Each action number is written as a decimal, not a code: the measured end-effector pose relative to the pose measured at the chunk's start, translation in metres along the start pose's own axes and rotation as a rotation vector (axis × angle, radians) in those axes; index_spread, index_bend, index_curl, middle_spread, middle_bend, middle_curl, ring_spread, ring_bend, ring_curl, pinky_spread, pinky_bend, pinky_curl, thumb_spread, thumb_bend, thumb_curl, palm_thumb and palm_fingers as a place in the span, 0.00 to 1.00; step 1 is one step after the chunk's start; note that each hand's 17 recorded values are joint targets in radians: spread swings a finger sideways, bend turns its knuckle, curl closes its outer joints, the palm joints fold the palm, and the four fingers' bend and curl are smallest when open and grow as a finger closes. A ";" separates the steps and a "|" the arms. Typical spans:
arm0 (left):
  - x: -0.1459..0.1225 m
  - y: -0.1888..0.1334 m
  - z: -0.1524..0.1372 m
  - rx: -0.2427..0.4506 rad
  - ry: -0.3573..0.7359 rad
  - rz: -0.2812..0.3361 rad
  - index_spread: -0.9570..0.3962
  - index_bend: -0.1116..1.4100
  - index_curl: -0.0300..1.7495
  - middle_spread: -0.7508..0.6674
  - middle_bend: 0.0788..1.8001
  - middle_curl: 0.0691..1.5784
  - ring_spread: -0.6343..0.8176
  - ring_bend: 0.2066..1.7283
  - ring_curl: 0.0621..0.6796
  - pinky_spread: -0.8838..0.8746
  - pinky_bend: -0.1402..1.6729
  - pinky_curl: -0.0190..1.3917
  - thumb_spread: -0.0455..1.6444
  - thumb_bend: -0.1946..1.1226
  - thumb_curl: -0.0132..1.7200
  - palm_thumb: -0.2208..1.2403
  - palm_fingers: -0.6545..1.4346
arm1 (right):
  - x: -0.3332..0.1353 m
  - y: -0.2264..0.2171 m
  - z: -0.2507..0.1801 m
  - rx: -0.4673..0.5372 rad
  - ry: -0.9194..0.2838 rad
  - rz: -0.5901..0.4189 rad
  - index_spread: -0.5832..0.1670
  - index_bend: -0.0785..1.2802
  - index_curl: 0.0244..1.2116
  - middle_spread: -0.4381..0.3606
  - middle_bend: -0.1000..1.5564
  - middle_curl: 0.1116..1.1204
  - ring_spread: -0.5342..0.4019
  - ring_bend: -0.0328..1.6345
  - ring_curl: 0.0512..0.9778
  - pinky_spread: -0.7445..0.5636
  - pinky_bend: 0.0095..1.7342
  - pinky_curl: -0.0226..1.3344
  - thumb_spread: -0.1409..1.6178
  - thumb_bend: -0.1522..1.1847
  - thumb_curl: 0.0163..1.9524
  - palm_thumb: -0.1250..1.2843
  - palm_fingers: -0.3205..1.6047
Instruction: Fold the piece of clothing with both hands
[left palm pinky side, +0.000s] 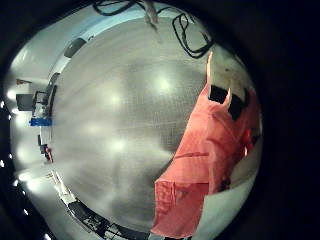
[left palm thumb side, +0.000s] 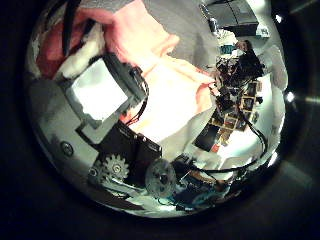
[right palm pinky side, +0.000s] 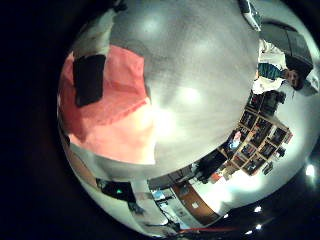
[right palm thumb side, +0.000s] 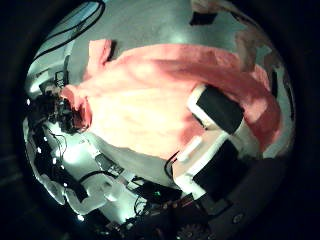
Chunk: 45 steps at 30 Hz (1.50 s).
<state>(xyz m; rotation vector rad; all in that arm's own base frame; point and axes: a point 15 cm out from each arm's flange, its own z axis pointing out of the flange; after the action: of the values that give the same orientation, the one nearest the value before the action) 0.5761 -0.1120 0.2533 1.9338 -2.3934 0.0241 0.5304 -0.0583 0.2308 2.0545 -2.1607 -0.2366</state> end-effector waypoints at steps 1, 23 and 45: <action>0.000 -0.001 -0.001 0.004 0.001 0.000 0.28 0.19 0.76 0.20 0.38 0.54 0.15 0.55 0.63 0.20 0.51 0.44 0.64 0.12 0.31 0.62 0.47 | 0.003 -0.001 -0.003 0.012 -0.009 0.008 0.33 0.23 0.52 0.29 0.49 0.58 0.27 0.78 0.72 0.25 0.64 0.75 0.85 0.10 0.25 0.60 0.25; 0.024 0.045 -0.094 0.166 0.002 0.078 0.67 0.18 0.37 0.63 0.07 0.27 0.61 0.38 0.38 0.69 0.32 0.32 0.68 0.13 0.23 0.51 0.32 | 0.045 0.074 -0.100 0.187 -0.016 0.038 0.32 0.19 0.35 0.40 0.32 0.34 0.44 0.46 0.42 0.63 0.26 0.47 0.84 0.11 0.21 0.55 0.26; 0.046 0.095 0.028 -0.059 -0.001 0.168 0.68 0.19 0.27 0.57 0.06 0.21 0.62 0.31 0.29 0.71 0.25 0.27 0.76 0.14 0.20 0.54 0.37 | 0.081 0.133 0.012 -0.074 -0.008 -0.011 0.32 0.18 0.27 0.48 0.24 0.26 0.54 0.32 0.30 0.75 0.19 0.35 0.77 0.09 0.19 0.45 0.22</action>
<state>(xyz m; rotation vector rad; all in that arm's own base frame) 0.4724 -0.1385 0.2308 1.7041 -2.5207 -0.0388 0.3938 -0.1325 0.2478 2.0294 -2.1123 -0.3225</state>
